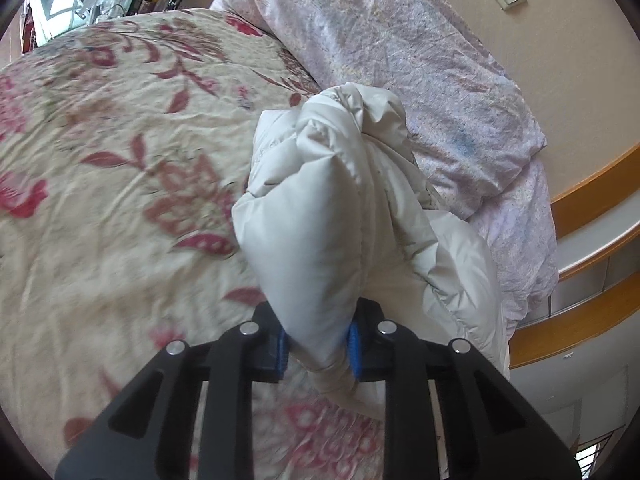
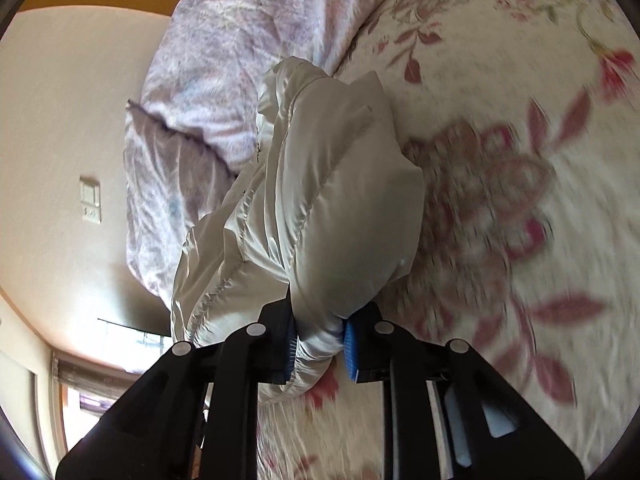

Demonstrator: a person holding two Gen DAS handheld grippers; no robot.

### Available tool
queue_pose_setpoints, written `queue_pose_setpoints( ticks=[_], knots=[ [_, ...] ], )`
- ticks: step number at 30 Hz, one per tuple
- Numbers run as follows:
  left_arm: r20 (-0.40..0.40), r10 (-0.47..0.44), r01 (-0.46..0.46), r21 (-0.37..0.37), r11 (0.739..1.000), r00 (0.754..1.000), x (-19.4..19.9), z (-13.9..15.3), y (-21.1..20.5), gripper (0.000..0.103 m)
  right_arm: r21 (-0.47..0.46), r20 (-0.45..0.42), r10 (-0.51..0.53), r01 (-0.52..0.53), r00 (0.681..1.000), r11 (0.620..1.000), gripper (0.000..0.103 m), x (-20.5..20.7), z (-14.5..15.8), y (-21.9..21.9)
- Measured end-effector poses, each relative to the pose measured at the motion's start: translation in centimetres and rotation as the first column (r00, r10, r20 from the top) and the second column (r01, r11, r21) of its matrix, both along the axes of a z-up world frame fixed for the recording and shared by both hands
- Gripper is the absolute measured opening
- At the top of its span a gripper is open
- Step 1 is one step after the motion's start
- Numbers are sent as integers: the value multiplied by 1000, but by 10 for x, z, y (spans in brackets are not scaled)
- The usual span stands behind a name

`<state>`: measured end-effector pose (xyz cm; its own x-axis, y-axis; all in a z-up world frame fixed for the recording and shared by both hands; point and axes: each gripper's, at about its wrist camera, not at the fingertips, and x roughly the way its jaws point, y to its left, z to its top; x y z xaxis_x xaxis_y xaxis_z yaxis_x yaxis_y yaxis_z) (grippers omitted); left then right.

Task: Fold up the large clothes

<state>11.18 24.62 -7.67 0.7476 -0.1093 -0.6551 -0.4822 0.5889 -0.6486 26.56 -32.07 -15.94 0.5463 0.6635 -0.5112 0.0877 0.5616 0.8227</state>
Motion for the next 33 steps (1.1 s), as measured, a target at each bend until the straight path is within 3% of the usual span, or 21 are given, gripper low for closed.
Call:
queue_pose_setpoints(
  ticks=[8, 14, 16, 21, 26, 30, 33],
  knots=[
    [6, 17, -17, 4, 1000, 1000, -60, 1, -9, 23, 4, 3, 33, -33, 999, 999, 19, -42, -5, -6],
    [1, 35, -35, 21, 999, 999, -72, -2, -15, 24, -30, 4, 51, -50, 999, 998, 21, -51, -3, -10],
    [-3, 43, -43, 34, 999, 999, -73, -2, -17, 25, -48, 1, 54, -54, 999, 997, 26, -52, -3, -10],
    [-8, 66, -66, 51, 997, 998, -75, -4, -18, 31, -193, 27, 0, 5, 1000, 981, 51, -64, 11, -23],
    [-24, 68, -66, 53, 996, 997, -75, -8, -16, 41, -359, 130, -143, 181, 981, 916, 51, -76, 43, -47],
    [-29, 59, -57, 54, 997, 998, -75, -8, -14, 42, -413, 175, -114, 178, 978, 893, 51, -68, 62, -36],
    [-34, 53, -51, 60, 997, 998, -74, -8, -15, 42, -447, 208, -36, 128, 978, 885, 51, -58, 77, -6]
  ],
)
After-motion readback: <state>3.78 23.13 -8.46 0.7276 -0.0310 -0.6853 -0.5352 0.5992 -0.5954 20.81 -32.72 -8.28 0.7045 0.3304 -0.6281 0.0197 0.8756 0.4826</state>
